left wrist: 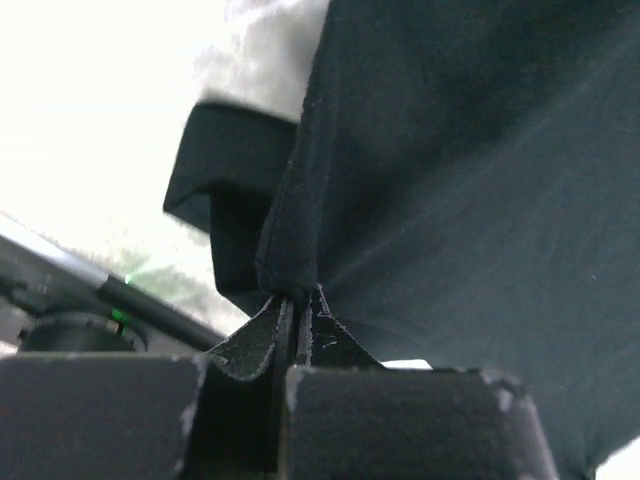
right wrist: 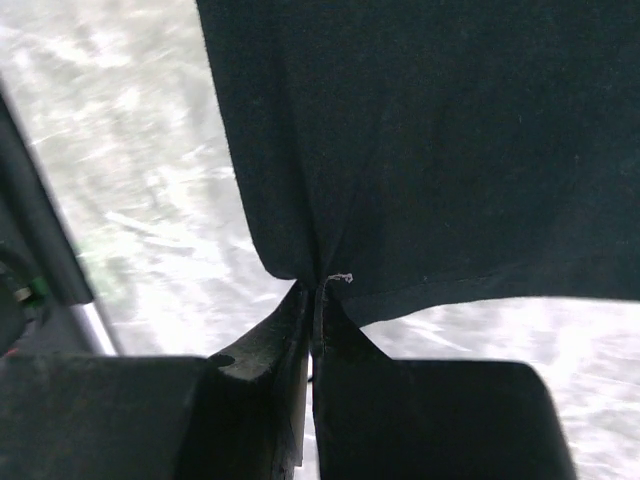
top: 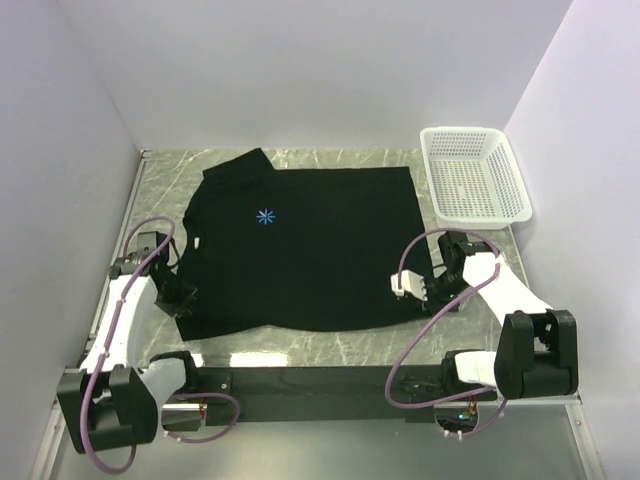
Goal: Fold and stack the t-shirts
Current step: Flatten the tshirt out
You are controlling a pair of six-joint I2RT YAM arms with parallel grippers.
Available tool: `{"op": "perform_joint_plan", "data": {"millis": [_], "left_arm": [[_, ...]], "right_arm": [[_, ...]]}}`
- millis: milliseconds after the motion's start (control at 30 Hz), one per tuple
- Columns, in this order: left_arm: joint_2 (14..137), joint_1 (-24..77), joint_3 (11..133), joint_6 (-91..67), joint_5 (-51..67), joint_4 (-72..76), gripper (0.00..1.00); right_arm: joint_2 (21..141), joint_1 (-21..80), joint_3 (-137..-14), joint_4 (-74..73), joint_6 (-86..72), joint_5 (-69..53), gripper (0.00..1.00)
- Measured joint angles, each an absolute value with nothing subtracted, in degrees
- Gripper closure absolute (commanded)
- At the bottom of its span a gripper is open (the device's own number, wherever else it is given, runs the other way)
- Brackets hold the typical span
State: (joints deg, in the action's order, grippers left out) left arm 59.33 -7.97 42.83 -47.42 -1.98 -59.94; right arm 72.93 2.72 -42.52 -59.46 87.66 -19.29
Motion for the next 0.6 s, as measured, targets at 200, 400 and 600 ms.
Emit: {"op": "perform_joint_plan", "data": {"millis": [200, 400, 600], "left_arm": [[56.1, -8.0, 43.5, -46.3, -0.2, -66.1, 0.99], [56.1, -8.0, 45.8, -44.7, 1.3, -69.8, 0.32], [54.6, -8.0, 58.0, -43.5, 1.9, -70.7, 0.07]], "right_arm": [[71.6, 2.3, -40.9, -62.4, 88.4, -17.6, 1.0], [71.4, 1.5, -41.7, -64.2, 87.6, -17.6, 0.22], [73.5, -1.8, -55.7, -67.6, 85.8, -23.0, 0.2]]}}
